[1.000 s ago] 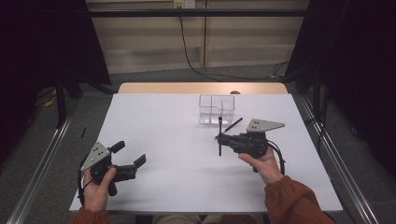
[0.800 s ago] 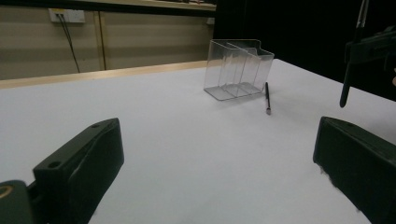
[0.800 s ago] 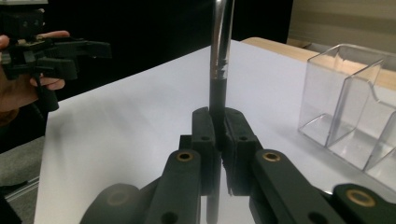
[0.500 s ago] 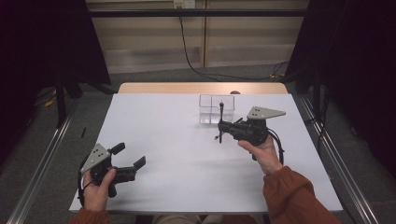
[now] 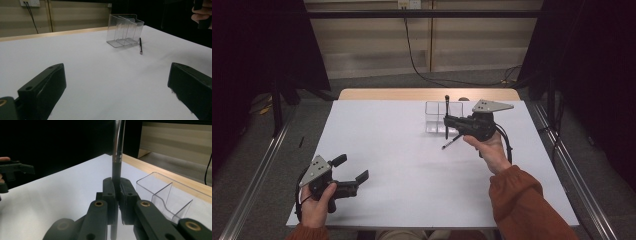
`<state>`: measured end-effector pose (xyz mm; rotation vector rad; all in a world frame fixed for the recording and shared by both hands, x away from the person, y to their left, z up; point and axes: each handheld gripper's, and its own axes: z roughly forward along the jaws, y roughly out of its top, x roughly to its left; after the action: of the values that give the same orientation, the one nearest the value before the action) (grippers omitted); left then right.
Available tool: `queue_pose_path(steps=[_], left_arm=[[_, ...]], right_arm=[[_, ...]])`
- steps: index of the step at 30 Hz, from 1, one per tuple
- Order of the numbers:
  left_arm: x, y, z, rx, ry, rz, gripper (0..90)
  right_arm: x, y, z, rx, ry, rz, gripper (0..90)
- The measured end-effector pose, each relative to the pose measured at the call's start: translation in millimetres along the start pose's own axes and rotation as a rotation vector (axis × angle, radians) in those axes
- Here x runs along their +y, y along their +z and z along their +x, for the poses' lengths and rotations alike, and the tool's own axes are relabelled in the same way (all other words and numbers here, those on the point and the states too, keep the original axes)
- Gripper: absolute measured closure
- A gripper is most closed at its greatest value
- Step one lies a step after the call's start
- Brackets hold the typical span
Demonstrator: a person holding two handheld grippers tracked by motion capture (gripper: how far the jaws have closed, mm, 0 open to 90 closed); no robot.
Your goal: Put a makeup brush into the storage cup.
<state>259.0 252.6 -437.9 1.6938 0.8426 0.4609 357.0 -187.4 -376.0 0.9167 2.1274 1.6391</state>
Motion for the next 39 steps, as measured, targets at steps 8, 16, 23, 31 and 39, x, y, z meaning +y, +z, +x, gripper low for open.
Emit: queue_pose_path(steps=[8,16,23,31,39], left_arm=[[-0.5,-0.8,-1.7,-0.004,0.003,0.004,1.8],[-1.0,-0.3,-4.3,-0.010,0.014,0.006,1.8],[-0.4,-0.8,-3.9,0.010,0.019,0.020,1.9],[0.2,-1.0,-4.1,0.005,0.022,0.018,2.0],[0.5,-0.8,-4.0,0.004,0.017,0.018,2.0]], right_arm=[[13.7,15.1,-9.0,-0.025,0.001,-0.009,83.9],[29.2,29.0,-17.5,-0.056,0.005,-0.025,83.9],[40.0,43.7,-29.2,-0.092,0.006,-0.025,83.9],[48.8,56.2,-42.7,-0.130,0.022,-0.027,83.8],[46.0,70.0,-50.4,-0.147,0.041,-0.025,83.9]])
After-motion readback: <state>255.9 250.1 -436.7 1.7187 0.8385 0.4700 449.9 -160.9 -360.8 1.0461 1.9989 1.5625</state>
